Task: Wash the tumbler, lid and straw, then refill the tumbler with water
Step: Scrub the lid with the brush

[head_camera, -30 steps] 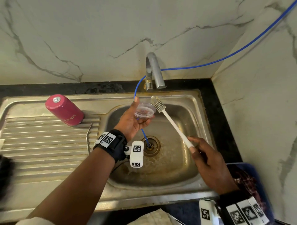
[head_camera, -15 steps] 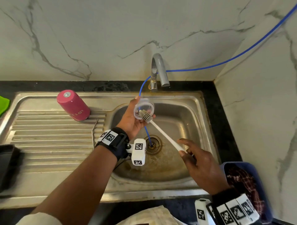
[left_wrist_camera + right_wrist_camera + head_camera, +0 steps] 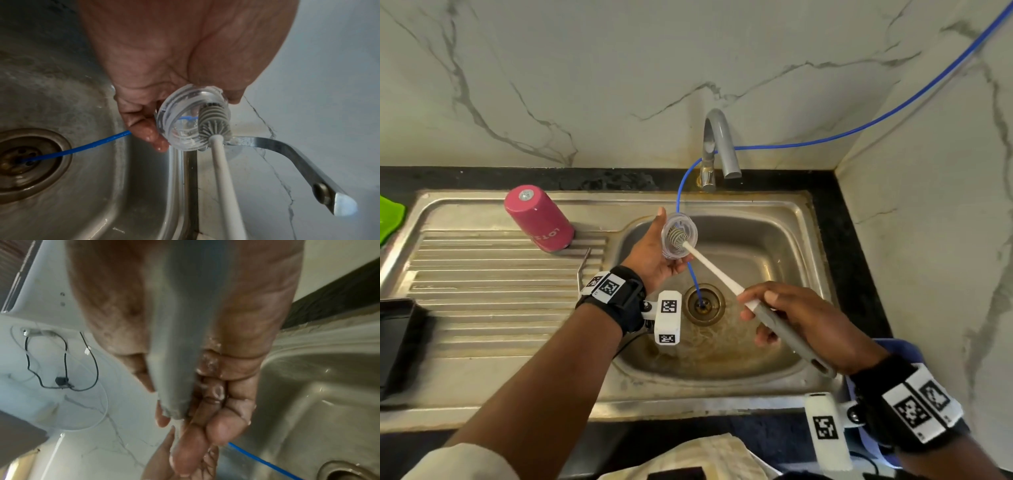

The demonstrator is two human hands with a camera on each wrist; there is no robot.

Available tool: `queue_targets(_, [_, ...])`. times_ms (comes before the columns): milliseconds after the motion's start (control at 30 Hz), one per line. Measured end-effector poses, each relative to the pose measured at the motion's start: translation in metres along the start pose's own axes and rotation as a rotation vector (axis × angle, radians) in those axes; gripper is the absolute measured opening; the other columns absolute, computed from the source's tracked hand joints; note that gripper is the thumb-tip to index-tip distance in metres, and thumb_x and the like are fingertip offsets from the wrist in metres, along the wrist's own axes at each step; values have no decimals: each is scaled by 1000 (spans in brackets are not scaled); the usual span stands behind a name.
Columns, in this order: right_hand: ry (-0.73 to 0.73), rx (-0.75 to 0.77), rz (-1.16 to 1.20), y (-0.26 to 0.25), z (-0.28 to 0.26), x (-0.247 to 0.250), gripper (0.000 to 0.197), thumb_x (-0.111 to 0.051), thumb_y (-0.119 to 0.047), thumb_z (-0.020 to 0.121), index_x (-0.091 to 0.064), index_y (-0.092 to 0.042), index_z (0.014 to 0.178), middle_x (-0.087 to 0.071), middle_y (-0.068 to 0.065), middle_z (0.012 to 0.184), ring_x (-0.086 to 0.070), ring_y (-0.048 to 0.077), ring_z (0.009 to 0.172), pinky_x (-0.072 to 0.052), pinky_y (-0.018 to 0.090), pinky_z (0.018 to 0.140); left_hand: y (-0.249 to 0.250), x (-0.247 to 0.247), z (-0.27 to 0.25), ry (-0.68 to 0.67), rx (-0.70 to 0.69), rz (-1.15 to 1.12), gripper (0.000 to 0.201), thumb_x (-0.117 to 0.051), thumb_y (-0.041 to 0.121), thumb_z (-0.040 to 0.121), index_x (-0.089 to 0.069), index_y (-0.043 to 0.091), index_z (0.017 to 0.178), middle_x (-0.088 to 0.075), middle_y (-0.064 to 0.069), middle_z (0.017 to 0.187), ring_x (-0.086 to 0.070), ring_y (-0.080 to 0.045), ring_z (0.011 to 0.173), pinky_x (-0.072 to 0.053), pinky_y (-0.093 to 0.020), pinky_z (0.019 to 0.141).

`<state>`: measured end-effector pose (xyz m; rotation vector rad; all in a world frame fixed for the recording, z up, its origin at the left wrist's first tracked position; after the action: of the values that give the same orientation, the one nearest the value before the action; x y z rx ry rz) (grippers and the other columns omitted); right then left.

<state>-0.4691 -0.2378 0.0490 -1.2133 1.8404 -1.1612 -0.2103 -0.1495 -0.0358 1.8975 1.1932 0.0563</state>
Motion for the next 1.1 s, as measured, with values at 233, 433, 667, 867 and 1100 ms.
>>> queue_targets(233, [-135,213,450,-22,13,6,54,-58,-32,99,-56,-10,149,-64,27,141,-76,34,101,-56,47,100,-6,2,-4,-43,40,-40,76,-44,75,94,-66,15,134,-68,-22,132,-65,-40,120,-60,-35,70])
queue_targets(433, [375,362,23,-47,12,3,34,-66,-33,100,-71,-4,117,-80,16,95,-76,30,84,-56,36,78,-12,-1,-7,-164,75,-153,74,-55,66,93,-58,11,143,-67,-23,136,-70,-42,116,-63,-37,75])
queue_targets(667, [501,318,-73,-52,4,-2,24,-57,-16,106,-74,-15,124,-77,15,83,-76,21,76,-64,31,70,-15,-1,-7,-136,38,-89,66,-65,57,88,-61,16,139,-63,-24,140,-68,-38,107,-61,-45,86])
queue_targets(867, [504,313,-100,-40,3,-13,19,-61,-18,106,-79,-15,111,-78,11,82,-76,29,79,-62,36,74,-9,-10,-11,-84,-12,37,53,-48,62,100,-65,19,124,-67,-20,120,-61,-29,91,-56,-32,65])
queue_targets(1100, [472,397,-85,-47,2,-5,23,-59,-20,107,-77,-11,118,-80,10,86,-78,25,80,-57,20,71,-6,-14,-16,-141,17,0,63,-33,63,106,-64,12,125,-66,-20,106,-62,-30,76,-55,-31,57])
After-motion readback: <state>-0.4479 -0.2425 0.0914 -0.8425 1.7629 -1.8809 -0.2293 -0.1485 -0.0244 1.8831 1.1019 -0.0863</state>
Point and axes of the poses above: each hand's wrist, its own z-axis towards the middle knuckle, its own x-axis out of the back of the hand, y = z × x, the point moved 3 cm from there along z, towards the middle knuckle
